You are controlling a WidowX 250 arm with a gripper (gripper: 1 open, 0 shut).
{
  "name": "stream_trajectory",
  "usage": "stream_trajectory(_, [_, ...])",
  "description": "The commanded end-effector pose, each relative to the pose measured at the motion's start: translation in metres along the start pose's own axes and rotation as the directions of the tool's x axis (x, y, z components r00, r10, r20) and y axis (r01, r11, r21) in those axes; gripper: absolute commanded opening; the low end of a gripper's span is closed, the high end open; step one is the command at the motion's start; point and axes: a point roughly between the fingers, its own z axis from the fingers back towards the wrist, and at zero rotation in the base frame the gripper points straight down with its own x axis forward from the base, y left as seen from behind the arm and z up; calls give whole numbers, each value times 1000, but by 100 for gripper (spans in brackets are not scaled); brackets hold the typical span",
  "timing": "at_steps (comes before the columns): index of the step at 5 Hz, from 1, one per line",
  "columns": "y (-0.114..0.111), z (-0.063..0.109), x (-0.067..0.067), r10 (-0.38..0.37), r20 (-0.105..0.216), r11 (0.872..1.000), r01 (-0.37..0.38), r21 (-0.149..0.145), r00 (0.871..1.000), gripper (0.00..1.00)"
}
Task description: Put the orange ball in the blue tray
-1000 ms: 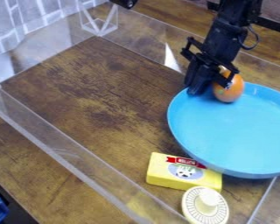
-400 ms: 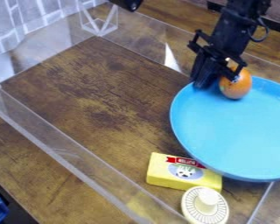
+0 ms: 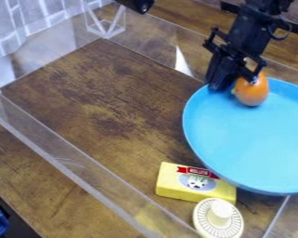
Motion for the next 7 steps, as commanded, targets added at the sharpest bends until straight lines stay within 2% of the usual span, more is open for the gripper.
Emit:
stream_trajectory(1, [-16,48,-4,-45,105,998,41,44,993,0])
stream_trajectory(4, [-18,51,3,-111,69,993,107,53,991,0])
stream_trajectory(7, [-18,50,6,-139,61,989,137,47,988,0])
